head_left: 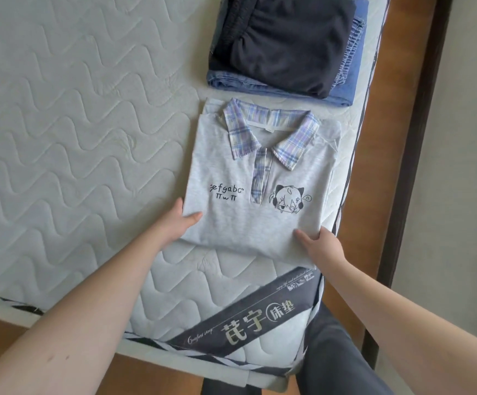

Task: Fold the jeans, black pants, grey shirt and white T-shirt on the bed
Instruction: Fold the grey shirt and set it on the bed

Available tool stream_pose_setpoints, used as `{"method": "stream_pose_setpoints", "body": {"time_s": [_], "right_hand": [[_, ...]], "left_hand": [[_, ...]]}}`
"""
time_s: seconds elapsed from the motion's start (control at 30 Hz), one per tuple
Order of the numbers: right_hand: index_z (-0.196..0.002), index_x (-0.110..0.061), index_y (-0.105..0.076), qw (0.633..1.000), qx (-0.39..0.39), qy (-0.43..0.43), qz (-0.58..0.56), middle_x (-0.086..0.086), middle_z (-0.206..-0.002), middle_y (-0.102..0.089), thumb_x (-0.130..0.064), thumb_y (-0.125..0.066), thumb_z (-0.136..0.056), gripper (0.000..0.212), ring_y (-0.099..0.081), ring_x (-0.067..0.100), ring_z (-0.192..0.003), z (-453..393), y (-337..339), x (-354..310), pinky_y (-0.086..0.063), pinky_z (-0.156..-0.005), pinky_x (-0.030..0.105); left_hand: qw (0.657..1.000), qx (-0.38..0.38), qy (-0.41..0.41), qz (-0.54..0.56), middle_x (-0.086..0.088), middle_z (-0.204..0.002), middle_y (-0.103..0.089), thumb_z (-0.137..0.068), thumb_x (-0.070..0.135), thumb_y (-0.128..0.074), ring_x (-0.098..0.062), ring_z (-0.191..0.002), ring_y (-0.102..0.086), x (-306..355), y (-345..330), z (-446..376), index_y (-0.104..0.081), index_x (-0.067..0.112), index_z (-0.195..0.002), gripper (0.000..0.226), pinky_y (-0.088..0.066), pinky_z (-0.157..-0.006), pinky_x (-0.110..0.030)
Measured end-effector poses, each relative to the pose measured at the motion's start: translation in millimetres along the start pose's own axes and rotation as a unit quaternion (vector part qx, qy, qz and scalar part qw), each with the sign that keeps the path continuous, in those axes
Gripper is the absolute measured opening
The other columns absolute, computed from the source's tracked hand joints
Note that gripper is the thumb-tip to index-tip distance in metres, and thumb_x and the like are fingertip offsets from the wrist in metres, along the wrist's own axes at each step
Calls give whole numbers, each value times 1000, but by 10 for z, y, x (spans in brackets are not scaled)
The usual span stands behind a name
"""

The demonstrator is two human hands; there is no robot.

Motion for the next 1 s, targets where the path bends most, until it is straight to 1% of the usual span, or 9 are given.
{"method": "stream_pose_setpoints", "body": {"time_s": [0.17, 0.27, 0.37, 0.47, 0.53, 0.63, 0.77, 0.87, 1.0], "right_hand": [[-90, -10, -55, 999, 19, 28, 32, 3, -81, -63, -47, -67, -87, 39, -56, 16, -68, 153, -82, 171, -40, -53, 28], [-78, -8, -49, 997, 52, 40, 29, 5, -71, -57, -44, -72, -84, 43, -47, 19, -60, 220, -79, 265, -33, -50, 31], [-82, -11, -51, 997, 73, 23, 17, 2, -77, -59, -39, -73, -84, 35, -53, 20, -67, 294, -118, 352, -40, -56, 33], [-109, -15, -54, 989, 147, 16, 1, 7, -106, -62, -37, -70, -86, 35, -60, 25, -91, 449, -173, 351, -47, -78, 39], [-124, -12, -51, 964, 244, 77, 67, 12, -120, -56, -35, -62, -90, 42, -54, 32, -110, 545, -240, 274, -40, -92, 44], [-142, -10, -42, 924, 249, 252, 141, 11, -144, -46, -26, -52, -97, 49, -39, 28, -135, 590, -452, 12, -28, -112, 44], [-154, -11, -21, 892, 188, 353, 208, 4, -162, -18, -19, -33, -102, 54, -10, 17, -150, 410, -854, -450, -4, -122, 35], [-154, -14, -22, 887, 176, 346, 251, 2, -162, -17, -36, -13, -100, 59, -10, 16, -150, 243, -1043, -560, -5, -122, 35], [-155, -15, -19, 868, 186, 348, 302, 2, -162, -14, -45, -18, -101, 62, -7, 16, -150, 102, -1077, -364, -8, -122, 38]], "left_hand": [[995, 67, -52, -51, -14, -108, -67, -94, 19, -62, -30, -97, -63, -240, 19, 143, -55, 7, -110, 21, -52, -86, -43], [981, 142, -84, -102, -15, -92, -66, -91, 21, -67, -31, -80, -60, -308, 32, 181, -59, 5, -102, 21, -39, -65, -32], [975, 179, -63, -117, -18, -104, -67, -90, 20, -69, -33, -93, -62, -379, -29, 228, -58, 2, -117, 34, -40, -74, -31], [943, 264, -65, -194, -15, -111, -63, -85, 24, -70, -35, -104, -58, -370, -148, 409, -54, 11, -122, 43, -44, -85, -41], [882, 348, -145, -283, -17, -117, -60, -83, 24, -67, -37, -109, -56, -296, -253, 541, -55, 11, -126, 47, -43, -87, -45], [819, 322, -317, -354, -12, -140, -52, -91, 24, -50, -31, -131, -48, -130, -556, 551, -52, 10, -136, 48, -39, -104, -45], [831, 259, -316, -378, -5, -158, -30, -98, 29, -31, -23, -147, -25, 107, -1006, 339, -35, 13, -150, 54, -21, -120, -43], [828, 267, -283, -403, -1, -160, -24, -100, 32, -29, -18, -148, -22, 67, -1200, 147, -27, 16, -153, 56, -22, -120, -41], [820, 289, -278, -409, -1, -161, -23, -99, 36, -32, -19, -148, -23, -34, -1233, 57, -26, 19, -154, 58, -25, -118, -43]]}}
Point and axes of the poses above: each hand's wrist, its own z-axis away from the middle knuckle, its own y-axis out of the back of the hand, x = y × z, the point moved 2 cm from there along -z, towards the middle knuckle
